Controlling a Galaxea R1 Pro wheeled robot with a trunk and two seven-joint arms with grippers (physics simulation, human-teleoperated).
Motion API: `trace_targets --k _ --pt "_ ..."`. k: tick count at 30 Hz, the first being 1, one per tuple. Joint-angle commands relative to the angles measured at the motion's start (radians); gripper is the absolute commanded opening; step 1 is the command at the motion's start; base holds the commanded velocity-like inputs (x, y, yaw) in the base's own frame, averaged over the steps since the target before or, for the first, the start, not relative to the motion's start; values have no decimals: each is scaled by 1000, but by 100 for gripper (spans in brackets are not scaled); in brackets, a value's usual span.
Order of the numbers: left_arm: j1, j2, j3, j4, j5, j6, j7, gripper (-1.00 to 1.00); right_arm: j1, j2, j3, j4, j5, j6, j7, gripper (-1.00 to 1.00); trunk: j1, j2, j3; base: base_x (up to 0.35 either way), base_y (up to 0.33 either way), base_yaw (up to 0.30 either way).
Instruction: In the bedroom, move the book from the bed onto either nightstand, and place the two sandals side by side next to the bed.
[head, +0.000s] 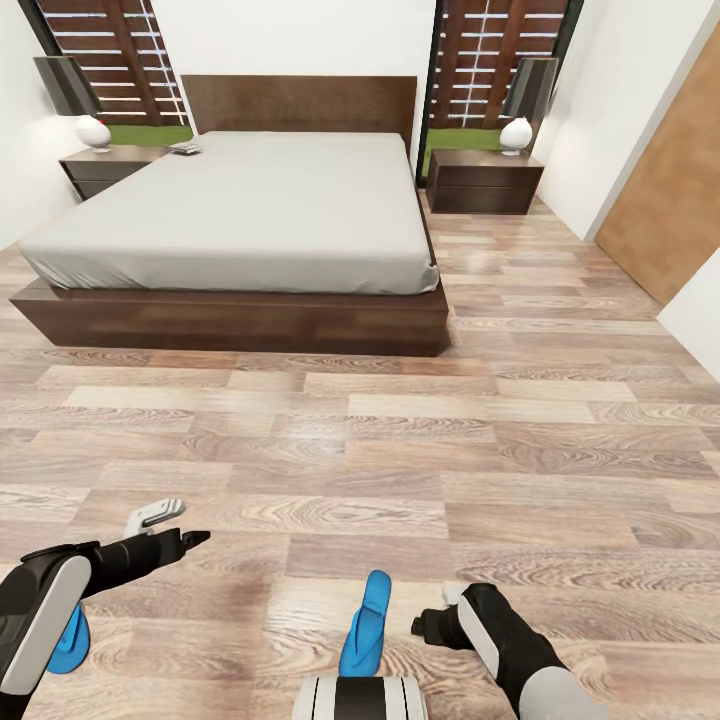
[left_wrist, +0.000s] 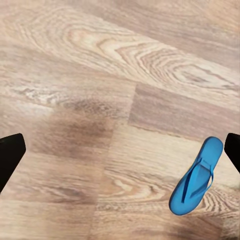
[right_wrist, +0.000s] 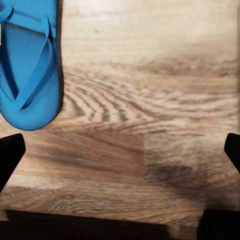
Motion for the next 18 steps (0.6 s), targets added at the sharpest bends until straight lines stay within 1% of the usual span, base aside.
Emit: trace_targets --k 1,5,18 --pt "0 0 1 -1 -3 3 -5 100 -2 0 3 -1 -5 5 -3 100 0 0 -1 0 0 0" --pt "0 0 1 0 -3 0 -5 100 -8 4 5 -2 -3 7 -4 100 0 0 -1 0 0 0" --pt "-1 0 1 1 -3 -4 -4 100 -20 2 4 -2 -2 9 -3 100 0 0 -1 0 0 0"
